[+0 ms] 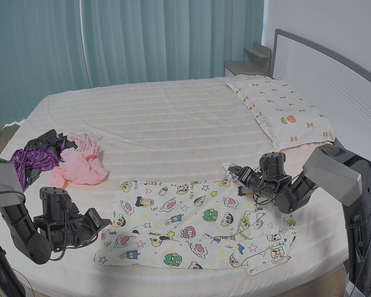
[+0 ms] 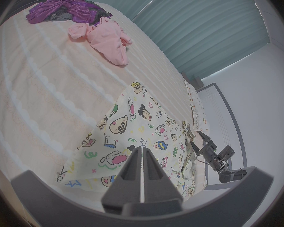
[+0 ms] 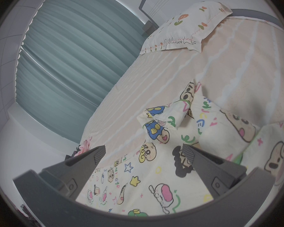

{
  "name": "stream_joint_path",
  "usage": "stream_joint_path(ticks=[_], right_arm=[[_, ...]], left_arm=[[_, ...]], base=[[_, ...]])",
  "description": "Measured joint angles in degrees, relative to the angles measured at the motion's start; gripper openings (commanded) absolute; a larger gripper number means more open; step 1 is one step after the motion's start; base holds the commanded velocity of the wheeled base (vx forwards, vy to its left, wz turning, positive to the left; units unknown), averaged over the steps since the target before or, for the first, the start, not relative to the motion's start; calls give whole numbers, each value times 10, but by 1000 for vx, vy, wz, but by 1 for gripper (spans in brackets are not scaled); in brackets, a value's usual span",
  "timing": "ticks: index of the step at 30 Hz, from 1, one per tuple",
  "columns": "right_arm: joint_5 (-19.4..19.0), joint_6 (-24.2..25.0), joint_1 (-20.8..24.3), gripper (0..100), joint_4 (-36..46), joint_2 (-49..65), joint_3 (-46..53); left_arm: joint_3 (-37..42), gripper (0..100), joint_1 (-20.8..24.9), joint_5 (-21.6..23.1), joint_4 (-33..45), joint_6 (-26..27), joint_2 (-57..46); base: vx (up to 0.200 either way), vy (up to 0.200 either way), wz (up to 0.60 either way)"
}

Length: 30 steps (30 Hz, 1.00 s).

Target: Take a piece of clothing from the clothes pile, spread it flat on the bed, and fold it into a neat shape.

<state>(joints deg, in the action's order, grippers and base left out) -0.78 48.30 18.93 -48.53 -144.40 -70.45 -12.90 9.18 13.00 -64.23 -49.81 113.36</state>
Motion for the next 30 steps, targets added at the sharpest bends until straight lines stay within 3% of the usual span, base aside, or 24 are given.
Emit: stream_joint_path(ticks=[3,4,10,30], right_arm=[[11,-4,-6,100,14,-16,-37],[14,-4,-9,0,20,-20,-49],[32,-7,-27,0,54,-42,-103],[76,-32,-74,0,58,-94,-271]], left_arm=[[0,0,-2,0,0,0,0],[0,0,-3,0,0,0,0],[0,0,-6,-1,0,0,1],[-1,0,-9,-2,-1,-14,1]], base=[[0,0,0],[0,0,0],[0,0,0],[0,0,0]])
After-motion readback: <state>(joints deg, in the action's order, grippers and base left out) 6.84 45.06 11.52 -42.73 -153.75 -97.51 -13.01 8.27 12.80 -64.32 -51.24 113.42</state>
